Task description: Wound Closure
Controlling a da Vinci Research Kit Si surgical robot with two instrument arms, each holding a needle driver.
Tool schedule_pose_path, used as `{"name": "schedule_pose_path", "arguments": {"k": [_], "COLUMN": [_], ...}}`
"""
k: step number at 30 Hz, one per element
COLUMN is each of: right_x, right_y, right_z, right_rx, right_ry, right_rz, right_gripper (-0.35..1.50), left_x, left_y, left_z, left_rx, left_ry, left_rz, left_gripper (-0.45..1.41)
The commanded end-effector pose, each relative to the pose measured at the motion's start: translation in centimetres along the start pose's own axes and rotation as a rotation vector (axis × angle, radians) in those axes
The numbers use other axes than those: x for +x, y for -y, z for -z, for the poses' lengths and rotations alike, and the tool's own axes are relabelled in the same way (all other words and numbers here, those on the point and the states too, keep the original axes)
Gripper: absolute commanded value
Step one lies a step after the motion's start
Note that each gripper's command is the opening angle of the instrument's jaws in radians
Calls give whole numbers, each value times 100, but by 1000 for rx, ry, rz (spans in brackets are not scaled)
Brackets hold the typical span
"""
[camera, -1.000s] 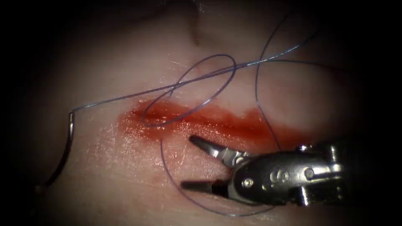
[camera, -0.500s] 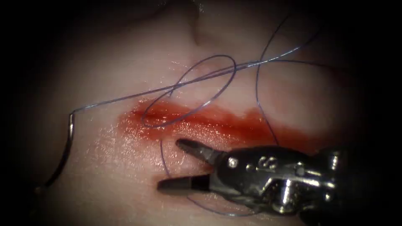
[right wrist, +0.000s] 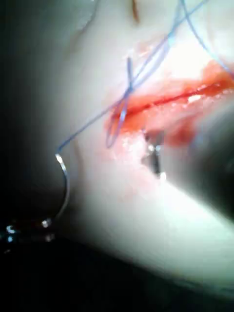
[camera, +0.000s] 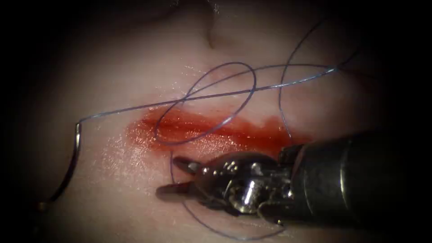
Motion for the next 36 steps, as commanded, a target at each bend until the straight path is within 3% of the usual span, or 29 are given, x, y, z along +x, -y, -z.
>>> {"name": "schedule_pose_path", "arguments": {"k": [1, 7, 11, 21, 32, 36], "right_x": [-2, 0, -12, -68, -128, -143], "right_y": [5, 3, 8, 48, 111, 126], "right_z": [-8, 5, 15, 32, 93, 112], "right_rx": [3, -91, -109, 39, 227, 261], "right_ry": [6, -14, -9, 70, 261, 293], "right_rz": [2, 43, 61, 124, 201, 214], "right_gripper": [-35, -35, -35, -35, -35, -35], "left_x": [-8, -8, -8, -8, -8, -8], "left_y": [-4, -5, -5, -5, -5, -5], "left_z": [-7, -7, -7, -6, -6, -6], "left_rx": [-3, -3, -4, -4, -4, -4], "left_ry": [-2, -2, -2, -2, -2, -2], "left_rz": [4, 4, 4, 4, 4, 4], "left_gripper": [-45, -45, -45, -45, -45, -45]}}
